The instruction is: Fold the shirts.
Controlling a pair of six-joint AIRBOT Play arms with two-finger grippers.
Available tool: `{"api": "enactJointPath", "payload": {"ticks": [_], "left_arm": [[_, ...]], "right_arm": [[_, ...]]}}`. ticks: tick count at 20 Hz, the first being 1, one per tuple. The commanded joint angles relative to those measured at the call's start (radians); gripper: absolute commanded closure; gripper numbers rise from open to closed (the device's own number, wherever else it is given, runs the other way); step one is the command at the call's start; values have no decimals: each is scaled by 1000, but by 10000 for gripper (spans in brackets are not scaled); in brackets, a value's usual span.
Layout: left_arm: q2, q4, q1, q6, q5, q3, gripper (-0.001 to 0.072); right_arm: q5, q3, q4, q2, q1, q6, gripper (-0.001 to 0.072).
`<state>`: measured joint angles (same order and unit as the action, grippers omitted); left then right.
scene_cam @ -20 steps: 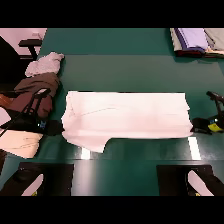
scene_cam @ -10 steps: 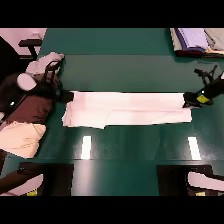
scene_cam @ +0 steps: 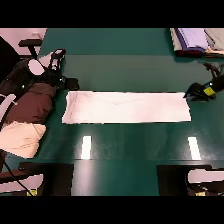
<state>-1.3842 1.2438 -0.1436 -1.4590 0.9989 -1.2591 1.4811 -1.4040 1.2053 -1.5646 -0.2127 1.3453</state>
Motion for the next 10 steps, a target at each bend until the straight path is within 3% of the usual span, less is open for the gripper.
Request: {"api": "enactJointPath", "payload": {"ticks": [1, 6, 10], "left_arm": [[-8, -58, 0, 2, 64, -26, 685], [-10, -204, -32, 0, -25, -26, 683], [-67, -206, -156, -10, -70, -26, 684]], "right_arm": [[-18, 114, -42, 12, -152, -39, 150], [-67, 239, -237, -47, -272, -126, 163], [-91, 241, -319, -124, -201, -159, 294]]}}
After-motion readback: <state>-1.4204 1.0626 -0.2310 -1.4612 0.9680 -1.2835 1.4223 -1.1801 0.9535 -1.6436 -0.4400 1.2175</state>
